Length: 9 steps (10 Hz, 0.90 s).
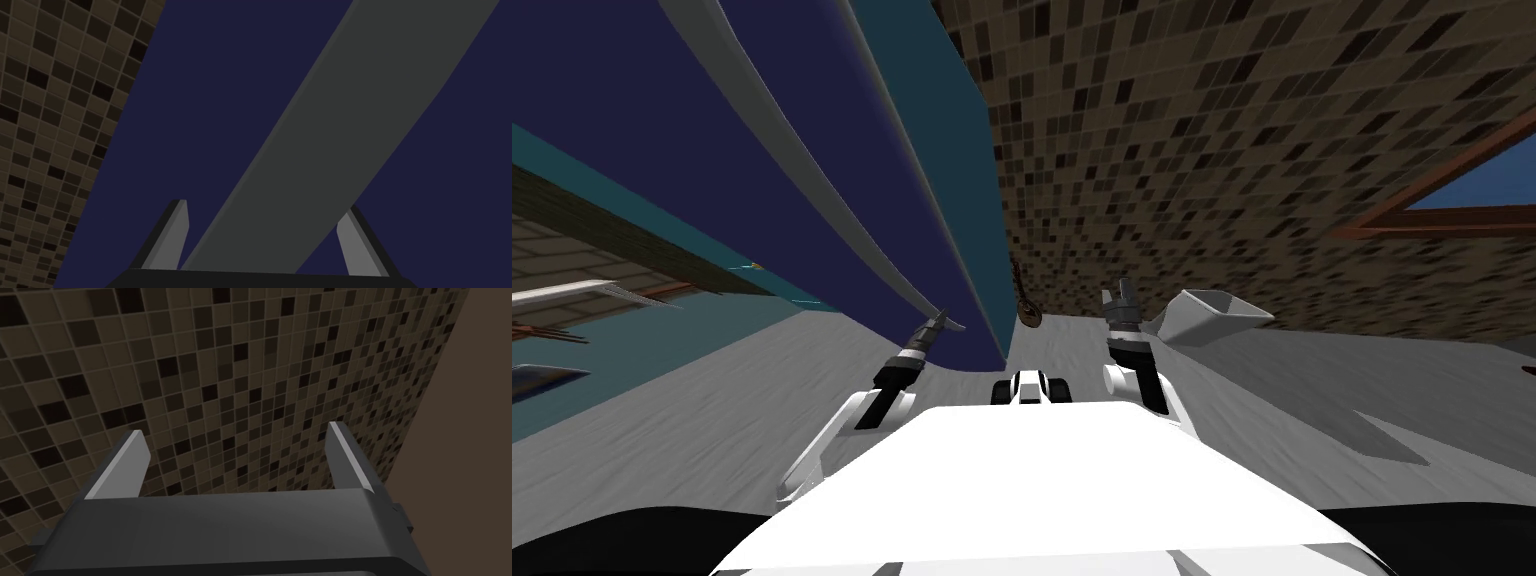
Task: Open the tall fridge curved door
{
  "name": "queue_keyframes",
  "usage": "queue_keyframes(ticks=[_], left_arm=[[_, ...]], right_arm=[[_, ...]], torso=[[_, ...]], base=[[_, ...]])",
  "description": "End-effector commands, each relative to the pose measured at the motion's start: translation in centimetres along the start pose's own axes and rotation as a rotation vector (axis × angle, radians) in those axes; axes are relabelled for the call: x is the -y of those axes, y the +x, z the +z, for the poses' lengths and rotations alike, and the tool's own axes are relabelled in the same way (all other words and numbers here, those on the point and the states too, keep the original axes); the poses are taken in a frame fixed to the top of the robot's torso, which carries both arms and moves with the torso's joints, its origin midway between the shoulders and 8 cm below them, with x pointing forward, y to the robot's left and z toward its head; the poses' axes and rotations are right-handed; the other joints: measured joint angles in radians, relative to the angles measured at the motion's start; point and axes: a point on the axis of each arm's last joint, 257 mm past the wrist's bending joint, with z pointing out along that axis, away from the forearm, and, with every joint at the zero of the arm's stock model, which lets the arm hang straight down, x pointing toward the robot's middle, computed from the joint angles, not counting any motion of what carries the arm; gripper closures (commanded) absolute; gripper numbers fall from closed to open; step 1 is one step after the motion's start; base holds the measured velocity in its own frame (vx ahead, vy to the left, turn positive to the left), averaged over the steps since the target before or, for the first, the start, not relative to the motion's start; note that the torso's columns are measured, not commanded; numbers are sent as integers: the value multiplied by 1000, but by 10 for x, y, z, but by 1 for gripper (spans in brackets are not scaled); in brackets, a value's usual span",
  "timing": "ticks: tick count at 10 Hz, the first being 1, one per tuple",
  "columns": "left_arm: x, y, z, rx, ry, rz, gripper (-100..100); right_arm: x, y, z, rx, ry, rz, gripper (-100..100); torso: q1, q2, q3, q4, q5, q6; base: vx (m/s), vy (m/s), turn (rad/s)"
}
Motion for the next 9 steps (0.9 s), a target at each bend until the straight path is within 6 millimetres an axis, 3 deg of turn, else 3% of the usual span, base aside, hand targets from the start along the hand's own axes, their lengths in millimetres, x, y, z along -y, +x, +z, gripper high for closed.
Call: queue_keyframes(ticks=[1,2,3,5,7,8,9], left_arm=[[-13,9,13,-5,-11,-16,100],[-27,16,11,-19,-38,-17,100],[-13,15,27,-22,22,-17,100],[-22,15,42,-13,14,-28,100],[-48,29,37,-39,-38,-30,100],[-32,22,58,-32,26,-27,100],[-35,20,66,-24,24,-34,100]], right_arm=[[0,0,0,0,0,0,0],[0,0,0,0,0,0,0],[0,0,0,0,0,0,0],[0,0,0,0,0,0,0],[0,0,0,0,1,0,0],[0,0,0,0,1,0,0],[0,0,0,0,0,0,0]], torso=[[-4,-7,-4,-1,-2,-3],[-5,-17,-11,-4,-3,-3],[-4,-25,-17,-8,-2,-2],[2,-12,-8,-5,1,0],[1,-24,-15,-8,-1,-5],[4,-30,-19,-11,0,-5],[9,-21,-15,-8,2,1]], base=[[-138,31,30],[-59,-3,24],[-200,113,-275],[-255,119,-204],[-58,-3,18],[-173,81,-248],[-282,104,-284]])
